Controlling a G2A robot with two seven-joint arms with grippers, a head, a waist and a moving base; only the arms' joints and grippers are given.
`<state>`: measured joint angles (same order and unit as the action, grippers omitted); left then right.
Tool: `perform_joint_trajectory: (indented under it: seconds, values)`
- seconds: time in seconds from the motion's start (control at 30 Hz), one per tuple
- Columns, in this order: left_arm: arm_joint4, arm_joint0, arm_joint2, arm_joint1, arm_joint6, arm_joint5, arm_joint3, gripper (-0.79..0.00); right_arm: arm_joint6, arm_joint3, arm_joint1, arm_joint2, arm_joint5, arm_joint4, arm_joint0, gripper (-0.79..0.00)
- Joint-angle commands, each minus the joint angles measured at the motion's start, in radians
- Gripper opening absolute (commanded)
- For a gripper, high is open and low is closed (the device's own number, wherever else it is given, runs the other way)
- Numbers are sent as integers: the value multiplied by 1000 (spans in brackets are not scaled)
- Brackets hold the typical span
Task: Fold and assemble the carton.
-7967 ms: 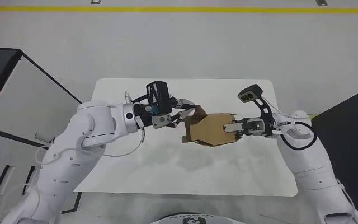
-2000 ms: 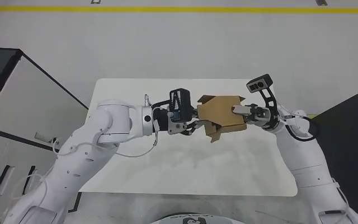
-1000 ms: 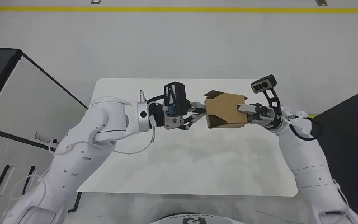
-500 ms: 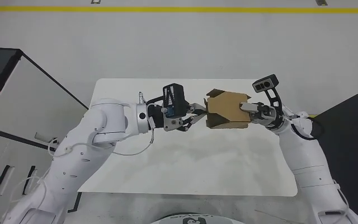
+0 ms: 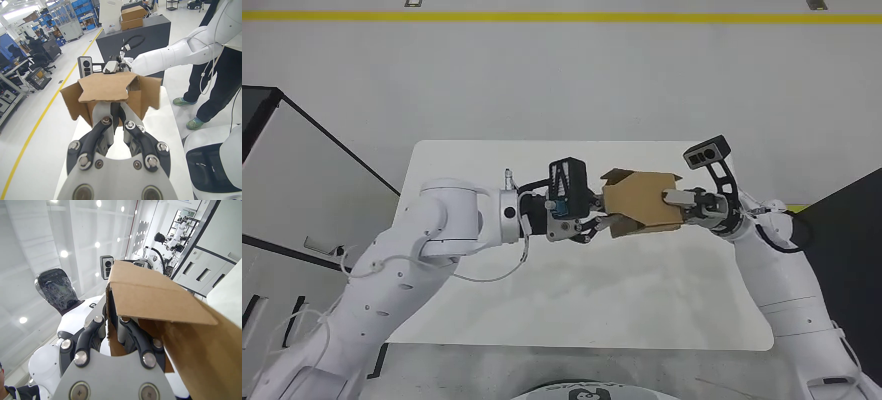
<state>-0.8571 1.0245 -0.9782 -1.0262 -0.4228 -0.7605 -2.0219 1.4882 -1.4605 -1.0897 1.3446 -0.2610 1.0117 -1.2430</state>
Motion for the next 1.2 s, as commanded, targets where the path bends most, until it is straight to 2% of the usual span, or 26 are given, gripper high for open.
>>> perform_joint_trajectory:
  seconds: [0.0,0.73,1.17]
  values:
    - [1,-2,5,-2,1,0,1,-785,1,-1,-1,-3,2,-2,1,-785]
    - [-2,-16,30,-12,1,-11,18,-785,5,-11,-7,-13,12,-34,0,-785]
    - [-9,7,-26,-4,-3,-6,9,-785,0,6,-5,24,9,-5,-8,-785]
